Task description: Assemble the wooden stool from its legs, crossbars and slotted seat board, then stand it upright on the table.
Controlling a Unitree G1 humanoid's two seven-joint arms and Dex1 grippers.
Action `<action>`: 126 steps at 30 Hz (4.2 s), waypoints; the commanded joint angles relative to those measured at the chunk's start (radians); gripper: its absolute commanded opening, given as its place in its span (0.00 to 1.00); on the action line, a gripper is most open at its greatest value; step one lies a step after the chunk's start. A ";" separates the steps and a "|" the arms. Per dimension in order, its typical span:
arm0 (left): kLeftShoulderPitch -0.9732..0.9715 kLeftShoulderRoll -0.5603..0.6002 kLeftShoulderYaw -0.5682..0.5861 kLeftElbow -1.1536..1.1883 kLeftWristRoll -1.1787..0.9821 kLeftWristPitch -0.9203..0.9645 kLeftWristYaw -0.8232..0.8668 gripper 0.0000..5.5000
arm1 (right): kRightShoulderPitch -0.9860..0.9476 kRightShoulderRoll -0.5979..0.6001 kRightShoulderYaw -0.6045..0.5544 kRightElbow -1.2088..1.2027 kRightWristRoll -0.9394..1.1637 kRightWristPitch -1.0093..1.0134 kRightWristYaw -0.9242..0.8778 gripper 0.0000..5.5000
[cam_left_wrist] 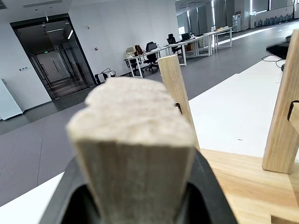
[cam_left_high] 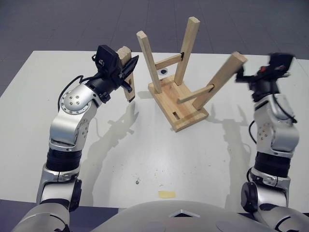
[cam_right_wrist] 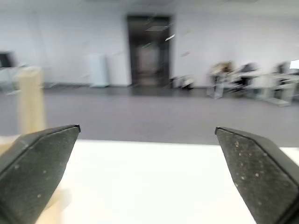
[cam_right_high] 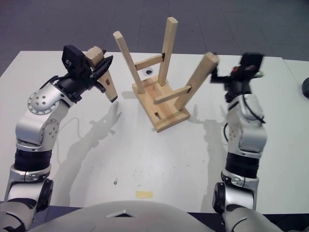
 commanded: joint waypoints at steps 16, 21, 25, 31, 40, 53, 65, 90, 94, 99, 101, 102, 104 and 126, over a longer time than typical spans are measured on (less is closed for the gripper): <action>-0.017 0.025 0.124 0.010 -0.003 0.052 -0.038 0.19 | 0.003 -0.187 -0.227 -0.087 0.825 0.317 0.471 0.98; -0.038 0.010 0.114 0.027 0.002 0.051 -0.055 0.19 | -0.013 -0.371 0.040 -0.085 0.572 0.241 0.754 0.98; -0.044 -0.005 0.098 0.035 -0.001 0.055 -0.069 0.19 | -0.054 -0.343 0.188 -0.001 0.354 0.052 0.831 0.98; -0.016 -0.020 0.087 0.024 0.002 0.067 -0.068 0.19 | -0.062 -0.278 0.143 -0.006 0.421 0.054 0.820 0.83; -0.043 -0.090 0.154 -0.002 -0.171 0.148 -0.089 0.19 | -0.002 -0.298 0.108 -0.104 0.518 0.157 0.776 0.54; 0.052 -0.179 0.285 -0.197 -0.335 0.384 0.219 0.19 | 0.137 -0.197 0.179 -0.214 0.341 0.014 0.585 0.39; 0.072 -0.219 0.269 -0.130 -0.373 0.436 0.305 0.19 | 0.167 -0.155 0.202 -0.229 0.342 -0.002 0.511 0.39; 0.120 -0.176 0.123 -0.104 -0.239 0.356 0.264 0.19 | 0.172 -0.151 0.269 -0.224 0.263 -0.023 0.458 0.39; 0.114 -0.187 0.110 -0.096 -0.236 0.353 0.257 0.19 | 0.165 -0.157 0.319 -0.233 0.220 0.007 0.418 0.39; 0.114 -0.194 0.088 -0.078 -0.220 0.339 0.242 0.19 | 0.167 -0.177 0.347 -0.229 0.195 0.025 0.402 0.39; 0.113 -0.200 0.083 -0.075 -0.213 0.336 0.241 0.19 | 0.162 -0.180 0.348 -0.230 0.198 0.030 0.400 0.39; 0.113 -0.200 0.076 -0.075 -0.208 0.334 0.238 0.19 | 0.158 -0.182 0.344 -0.231 0.204 0.032 0.399 0.39; 0.111 -0.204 0.070 -0.074 -0.202 0.332 0.236 0.19 | 0.148 -0.186 0.337 -0.232 0.215 0.037 0.397 0.39; 0.077 -0.164 -0.012 -0.012 -0.144 0.271 0.115 0.19 | -0.246 -0.173 0.004 -0.089 0.865 0.208 0.165 0.98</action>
